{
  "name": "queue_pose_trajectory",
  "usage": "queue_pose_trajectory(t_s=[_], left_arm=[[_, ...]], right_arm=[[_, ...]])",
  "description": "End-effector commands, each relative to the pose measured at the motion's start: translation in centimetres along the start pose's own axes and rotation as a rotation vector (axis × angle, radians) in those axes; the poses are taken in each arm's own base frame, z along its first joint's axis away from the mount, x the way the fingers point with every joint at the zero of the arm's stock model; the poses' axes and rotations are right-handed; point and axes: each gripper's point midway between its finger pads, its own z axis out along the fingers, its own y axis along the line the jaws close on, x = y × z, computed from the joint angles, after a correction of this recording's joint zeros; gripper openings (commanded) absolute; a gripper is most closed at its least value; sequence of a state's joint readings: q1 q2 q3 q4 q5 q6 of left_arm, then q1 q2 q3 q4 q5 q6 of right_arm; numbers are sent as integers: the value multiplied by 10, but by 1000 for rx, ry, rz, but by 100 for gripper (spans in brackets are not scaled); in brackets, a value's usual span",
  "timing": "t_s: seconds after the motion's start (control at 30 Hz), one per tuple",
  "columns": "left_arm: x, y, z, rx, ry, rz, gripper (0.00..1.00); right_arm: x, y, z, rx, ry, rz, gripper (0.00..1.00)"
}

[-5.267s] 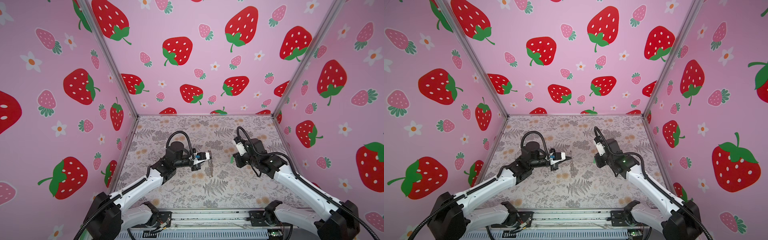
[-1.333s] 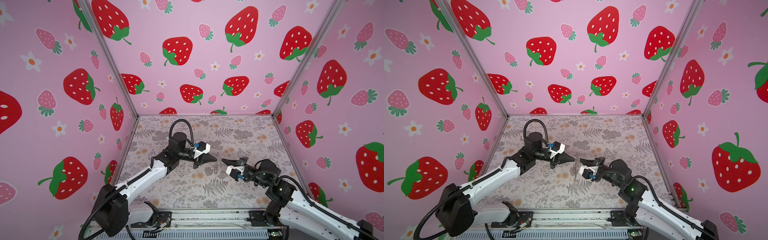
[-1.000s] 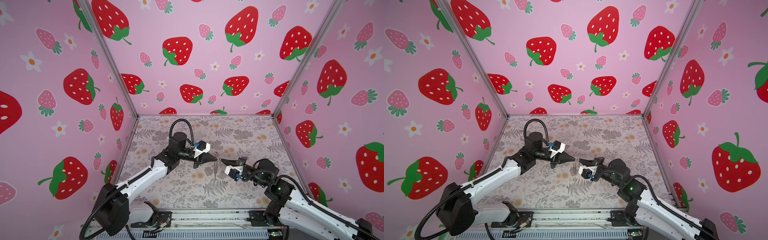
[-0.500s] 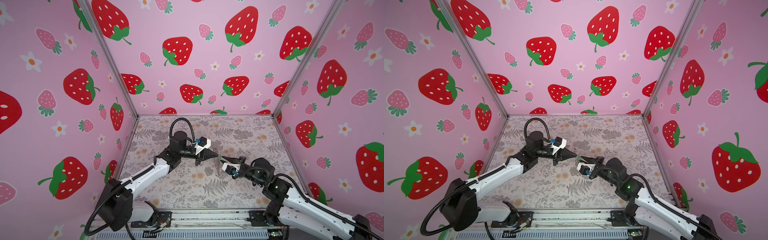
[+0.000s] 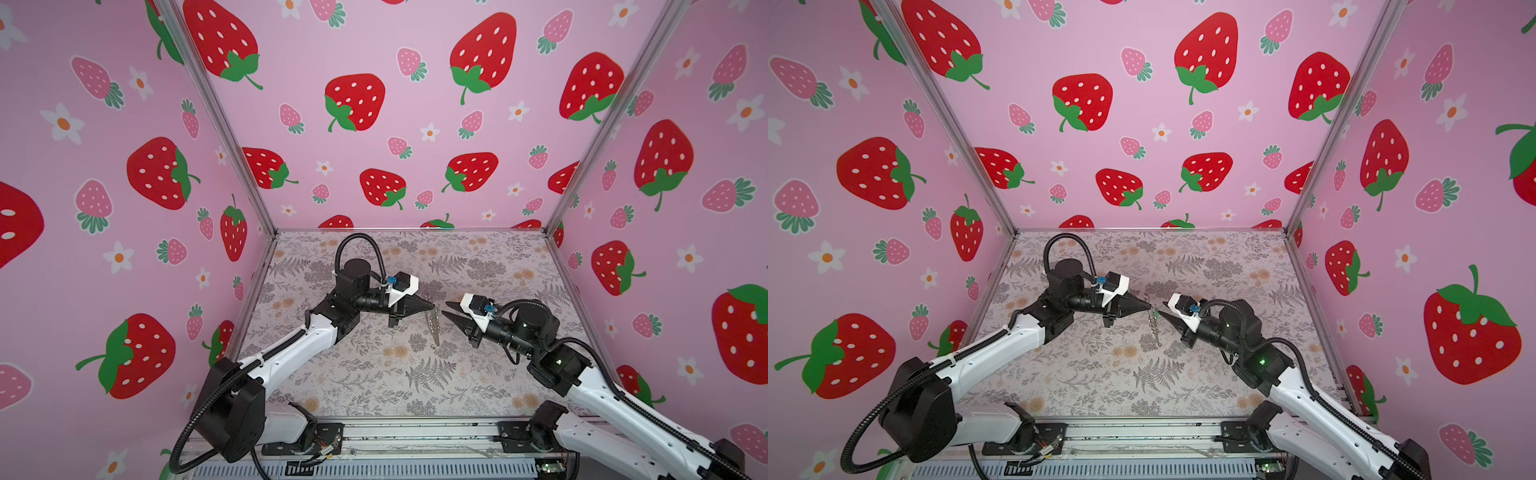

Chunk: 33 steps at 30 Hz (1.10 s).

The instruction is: Put the keys on the keyring

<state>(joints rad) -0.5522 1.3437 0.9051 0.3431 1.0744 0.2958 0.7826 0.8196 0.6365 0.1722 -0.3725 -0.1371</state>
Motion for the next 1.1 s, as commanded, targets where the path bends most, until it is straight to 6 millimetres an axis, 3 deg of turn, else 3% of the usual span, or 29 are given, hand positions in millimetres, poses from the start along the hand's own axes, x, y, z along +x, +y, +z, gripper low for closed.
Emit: queue_pose_trajectory(t_s=[0.0,1.07], left_arm=[[-24,-4,-4,20,-30,94,0],[-36,-14,-3,40,-40,142,0]], right_arm=[[-26,6,0,-87,-77,85,26],[-27,14,7,-197,-75,128,10]])
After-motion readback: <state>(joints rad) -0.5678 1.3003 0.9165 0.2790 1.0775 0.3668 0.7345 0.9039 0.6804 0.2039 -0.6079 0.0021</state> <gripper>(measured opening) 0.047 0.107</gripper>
